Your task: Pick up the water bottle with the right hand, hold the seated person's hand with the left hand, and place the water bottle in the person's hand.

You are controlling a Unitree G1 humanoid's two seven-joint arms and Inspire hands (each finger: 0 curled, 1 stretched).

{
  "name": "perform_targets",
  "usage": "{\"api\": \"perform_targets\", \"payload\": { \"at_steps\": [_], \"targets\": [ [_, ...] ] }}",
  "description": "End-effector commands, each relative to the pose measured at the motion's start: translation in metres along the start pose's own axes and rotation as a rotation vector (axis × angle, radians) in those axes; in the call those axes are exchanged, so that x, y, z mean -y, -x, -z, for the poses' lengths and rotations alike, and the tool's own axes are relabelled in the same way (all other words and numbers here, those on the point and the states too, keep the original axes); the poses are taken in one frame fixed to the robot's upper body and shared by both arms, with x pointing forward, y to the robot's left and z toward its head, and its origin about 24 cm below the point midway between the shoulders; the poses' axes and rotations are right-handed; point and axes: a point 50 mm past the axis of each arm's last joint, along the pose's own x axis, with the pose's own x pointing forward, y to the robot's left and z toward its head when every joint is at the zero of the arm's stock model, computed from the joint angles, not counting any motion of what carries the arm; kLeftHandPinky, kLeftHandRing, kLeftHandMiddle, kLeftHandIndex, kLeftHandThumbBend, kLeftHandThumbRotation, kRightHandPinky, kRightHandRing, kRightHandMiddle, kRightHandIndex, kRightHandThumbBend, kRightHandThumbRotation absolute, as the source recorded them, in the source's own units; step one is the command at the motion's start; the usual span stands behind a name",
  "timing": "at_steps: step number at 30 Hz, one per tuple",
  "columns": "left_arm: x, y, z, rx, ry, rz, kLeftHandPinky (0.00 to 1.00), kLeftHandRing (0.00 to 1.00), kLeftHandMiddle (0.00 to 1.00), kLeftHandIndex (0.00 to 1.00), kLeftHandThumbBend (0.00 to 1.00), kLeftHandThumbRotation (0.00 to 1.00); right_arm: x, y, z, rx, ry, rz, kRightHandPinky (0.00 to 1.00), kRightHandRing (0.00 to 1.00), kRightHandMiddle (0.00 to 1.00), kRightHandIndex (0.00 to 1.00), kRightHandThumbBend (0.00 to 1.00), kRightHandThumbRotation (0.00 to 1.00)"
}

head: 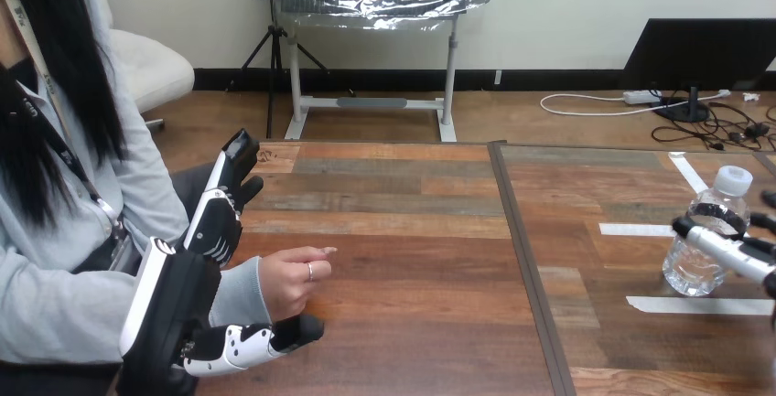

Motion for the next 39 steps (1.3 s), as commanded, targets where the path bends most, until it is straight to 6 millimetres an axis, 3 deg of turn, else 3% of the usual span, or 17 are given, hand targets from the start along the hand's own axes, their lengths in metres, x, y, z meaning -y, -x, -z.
{"api": "perform_targets", "payload": {
  "at_steps": [1,8,19,31,39],
  "targets": [
    [-0.007,-0.012,-0.007,0.065,-0.031,0.003,0.94,0.99,1.00,0.99,1.00,0.53,-0.013,-0.006,-0.020,0.047,-0.032,-0.029,0.71,0.83,0.88,0.93,0.94,0.29],
    [-0.007,-0.012,-0.007,0.065,-0.028,0.004,0.94,0.99,1.00,0.99,1.00,0.53,-0.017,-0.006,-0.019,0.025,-0.058,-0.058,0.76,0.87,0.88,0.93,0.89,0.24],
    [-0.007,-0.012,-0.007,0.070,-0.034,0.005,0.93,0.99,1.00,0.99,1.00,0.54,-0.024,-0.006,-0.020,0.005,-0.077,-0.076,0.76,0.86,0.86,0.91,0.90,0.17],
    [-0.007,-0.011,-0.007,0.070,-0.032,0.004,0.93,0.99,1.00,0.99,1.00,0.54,-0.027,-0.006,-0.020,-0.014,-0.105,-0.071,0.64,0.72,0.75,0.80,0.89,0.02],
    [-0.008,-0.011,-0.008,0.074,-0.044,0.000,0.92,0.98,1.00,0.98,1.00,0.54,-0.029,-0.006,-0.019,-0.017,-0.151,-0.074,0.55,0.63,0.67,0.71,0.89,0.00]
  ]
}}
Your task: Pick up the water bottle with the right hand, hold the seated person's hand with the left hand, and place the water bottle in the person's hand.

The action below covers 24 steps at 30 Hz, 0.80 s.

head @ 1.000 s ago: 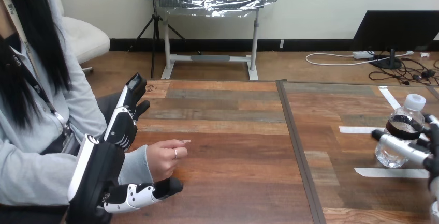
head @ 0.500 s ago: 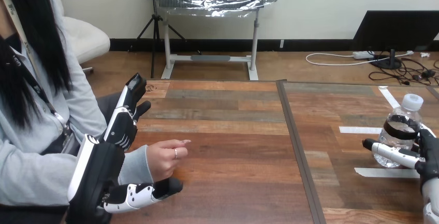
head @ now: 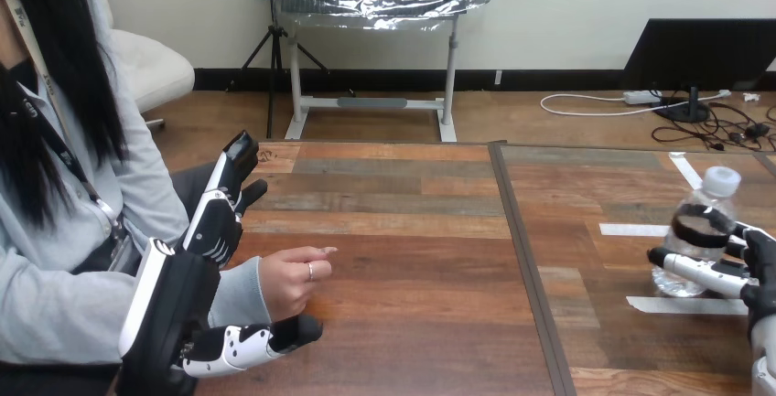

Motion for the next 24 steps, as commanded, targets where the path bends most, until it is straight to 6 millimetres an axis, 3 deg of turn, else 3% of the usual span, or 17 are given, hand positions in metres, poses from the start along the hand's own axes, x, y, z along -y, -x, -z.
{"api": "perform_targets", "payload": {
  "at_steps": [1,10,24],
  "targets": [
    [-0.0079,-0.0117,-0.0079,0.078,-0.041,0.001,0.92,0.98,1.00,0.98,1.00,0.54,-0.0132,-0.0075,-0.0275,0.070,-0.067,-0.024,0.52,0.60,0.65,0.69,0.89,0.00],
    [-0.0081,-0.0111,-0.0080,0.076,-0.035,-0.004,0.91,0.97,0.99,0.98,1.00,0.54,-0.0141,-0.0071,-0.0263,0.064,-0.076,-0.013,0.41,0.48,0.55,0.61,0.87,0.00],
    [-0.0086,-0.0103,-0.0084,0.073,-0.029,-0.005,0.91,0.97,0.99,0.97,1.00,0.53,-0.0152,-0.0058,-0.0256,0.079,-0.120,0.001,0.33,0.39,0.47,0.50,0.87,0.00]
  ]
}}
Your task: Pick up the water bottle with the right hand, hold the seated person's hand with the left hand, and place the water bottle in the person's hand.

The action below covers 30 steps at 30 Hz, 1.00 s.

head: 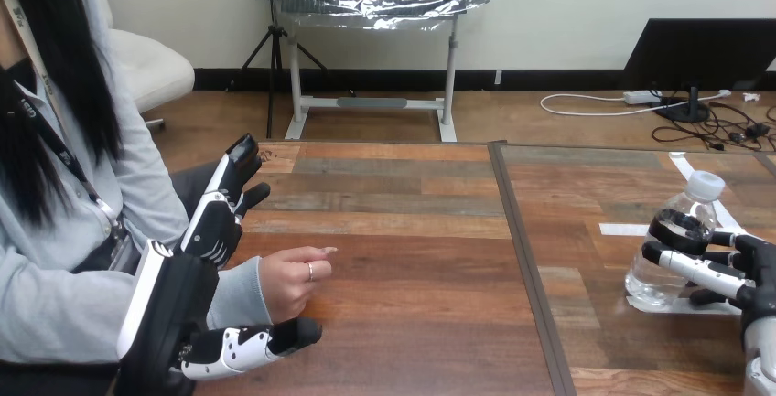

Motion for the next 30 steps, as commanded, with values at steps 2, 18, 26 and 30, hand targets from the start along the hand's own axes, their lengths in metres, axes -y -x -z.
{"api": "perform_targets", "payload": {
  "at_steps": [2,18,26,30],
  "targets": [
    [-0.0084,-0.0119,-0.0075,0.069,-0.029,-0.003,0.91,0.97,0.99,0.97,1.00,0.53,-0.0125,-0.0064,-0.0272,0.091,-0.056,-0.002,0.33,0.39,0.47,0.49,0.87,0.00],
    [-0.0081,-0.0123,-0.0072,0.066,-0.022,0.001,0.91,0.98,0.99,0.97,1.00,0.53,-0.0146,-0.0061,-0.0312,0.120,-0.101,0.018,0.32,0.39,0.46,0.49,0.85,0.00],
    [-0.0078,-0.0129,-0.0071,0.067,-0.028,0.007,0.92,0.98,0.99,0.97,1.00,0.52,-0.0168,-0.0050,-0.0344,0.157,-0.143,0.006,0.32,0.39,0.46,0.48,0.86,0.00],
    [-0.0076,-0.0130,-0.0067,0.066,-0.027,0.009,0.92,0.98,1.00,0.97,1.00,0.53,-0.0183,-0.0047,-0.0363,0.173,-0.155,0.002,0.32,0.38,0.45,0.47,0.86,0.00]
  ]
}}
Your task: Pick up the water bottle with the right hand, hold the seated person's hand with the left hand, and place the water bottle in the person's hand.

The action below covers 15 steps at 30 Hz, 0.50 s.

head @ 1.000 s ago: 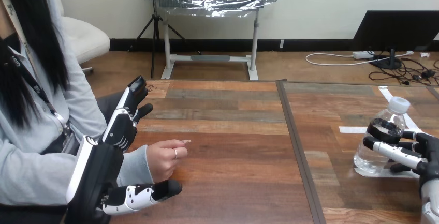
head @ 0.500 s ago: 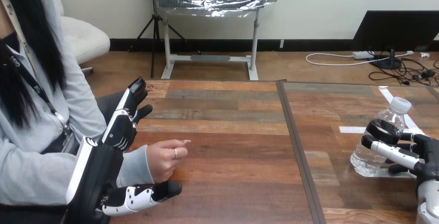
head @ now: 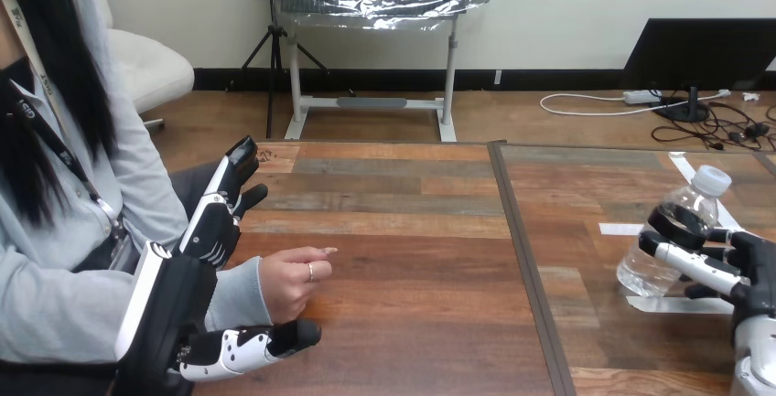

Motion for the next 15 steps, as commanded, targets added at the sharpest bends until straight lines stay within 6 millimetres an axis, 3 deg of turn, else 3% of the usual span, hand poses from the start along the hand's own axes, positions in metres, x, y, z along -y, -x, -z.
{"api": "perform_targets", "payload": {
  "at_steps": [1,15],
  "targets": [
    [-0.007,-0.014,-0.007,0.070,-0.025,0.005,0.92,0.98,1.00,0.97,1.00,0.53,-0.014,-0.008,-0.035,0.141,-0.078,-0.017,0.32,0.38,0.45,0.47,0.86,0.00],
    [-0.007,-0.015,-0.008,0.072,-0.053,0.003,0.92,0.98,0.99,0.97,1.00,0.54,-0.025,-0.008,-0.046,0.204,-0.087,-0.067,0.31,0.37,0.44,0.47,0.85,0.00]
  ]
}}
